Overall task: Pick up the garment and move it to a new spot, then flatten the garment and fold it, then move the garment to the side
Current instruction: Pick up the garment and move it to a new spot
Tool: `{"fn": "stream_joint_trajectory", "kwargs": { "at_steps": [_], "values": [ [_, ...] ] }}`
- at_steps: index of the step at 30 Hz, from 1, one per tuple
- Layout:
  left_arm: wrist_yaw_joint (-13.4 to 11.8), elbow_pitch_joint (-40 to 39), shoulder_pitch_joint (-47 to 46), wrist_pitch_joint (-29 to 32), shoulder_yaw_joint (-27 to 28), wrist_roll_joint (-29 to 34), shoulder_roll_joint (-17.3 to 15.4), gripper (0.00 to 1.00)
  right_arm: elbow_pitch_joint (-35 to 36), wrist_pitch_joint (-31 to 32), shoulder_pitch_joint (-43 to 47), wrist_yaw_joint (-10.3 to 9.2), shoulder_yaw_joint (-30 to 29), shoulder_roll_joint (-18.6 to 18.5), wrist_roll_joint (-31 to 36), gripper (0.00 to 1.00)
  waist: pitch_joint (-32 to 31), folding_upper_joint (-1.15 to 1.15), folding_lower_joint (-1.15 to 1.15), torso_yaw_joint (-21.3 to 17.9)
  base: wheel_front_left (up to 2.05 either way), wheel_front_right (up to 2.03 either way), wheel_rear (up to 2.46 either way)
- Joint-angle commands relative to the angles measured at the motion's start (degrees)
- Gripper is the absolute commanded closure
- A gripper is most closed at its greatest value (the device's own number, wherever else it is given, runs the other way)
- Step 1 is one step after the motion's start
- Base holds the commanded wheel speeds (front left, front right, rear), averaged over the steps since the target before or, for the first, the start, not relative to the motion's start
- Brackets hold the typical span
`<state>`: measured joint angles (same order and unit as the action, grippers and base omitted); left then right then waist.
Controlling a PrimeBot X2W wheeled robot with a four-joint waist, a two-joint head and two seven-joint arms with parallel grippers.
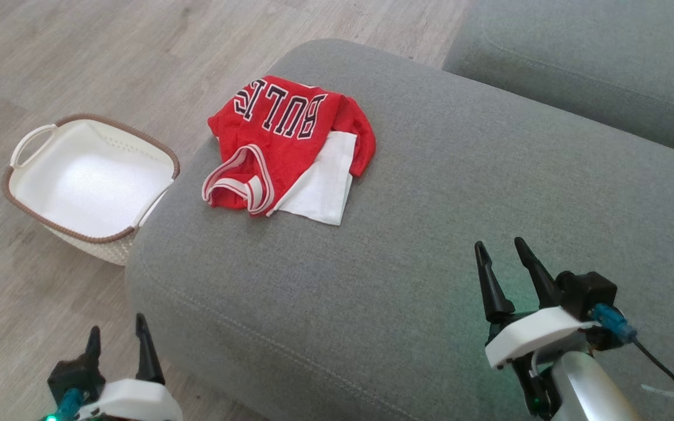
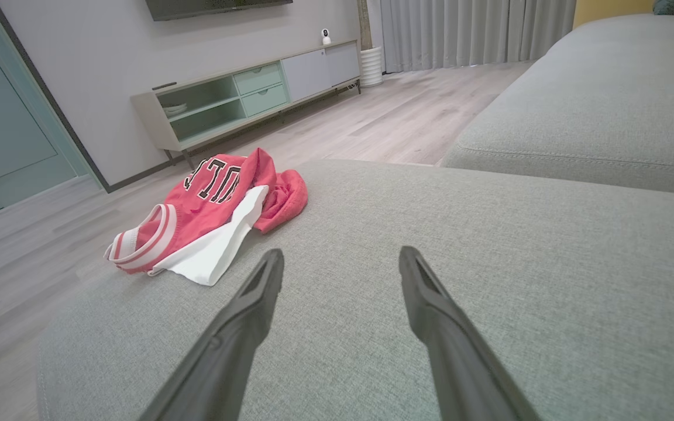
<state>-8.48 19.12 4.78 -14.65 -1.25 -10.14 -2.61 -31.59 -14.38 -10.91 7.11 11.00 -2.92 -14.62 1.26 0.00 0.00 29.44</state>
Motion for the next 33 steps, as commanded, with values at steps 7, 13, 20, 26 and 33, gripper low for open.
{"fn": "stream_joint_trajectory", "kwargs": {
  "at_steps": [7, 13, 20, 26, 33],
  "values": [
    [1.01, -0.16, -3.67, -0.35, 3.27, 0.29, -0.28, 0.0, 1.64, -0.62, -1.99, 0.37, 3.22, 0.04, 0.7, 0.0, 2.24, 0.0, 0.0, -3.26, 0.0, 0.0, 0.0],
    [3.7, 3.29, -8.26, -0.35, 3.12, -2.87, -0.27, 0.0, 2.89, -0.62, -3.93, 0.37, 5.39, 0.04, 2.29, 0.0, 5.77, 0.0, 0.0, -6.91, 0.0, 0.0, 0.0],
    [7.88, 9.77, -18.81, -0.35, 4.47, -2.41, -0.73, 0.0, 5.68, -0.35, -7.5, 0.37, 8.18, 0.04, 4.52, 0.0, 11.71, 0.0, 0.0, -11.93, 0.0, 0.0, 0.0],
    [11.79, 17.33, -29.12, -0.35, 5.14, -1.25, -2.76, 0.0, 9.46, 1.33, -9.41, 0.37, 9.58, -0.25, 5.46, 0.0, 16.13, 0.0, 0.0, -15.06, 0.0, 0.0, 0.0],
    [10.08, 29.57, -37.34, -0.35, 5.56, 0.88, -5.43, 0.0, 12.36, 2.82, -10.11, 0.37, 8.94, -0.66, 5.05, 0.0, 19.34, 0.0, 0.0, -18.74, 0.0, 0.0, 0.0]
  ]
}}
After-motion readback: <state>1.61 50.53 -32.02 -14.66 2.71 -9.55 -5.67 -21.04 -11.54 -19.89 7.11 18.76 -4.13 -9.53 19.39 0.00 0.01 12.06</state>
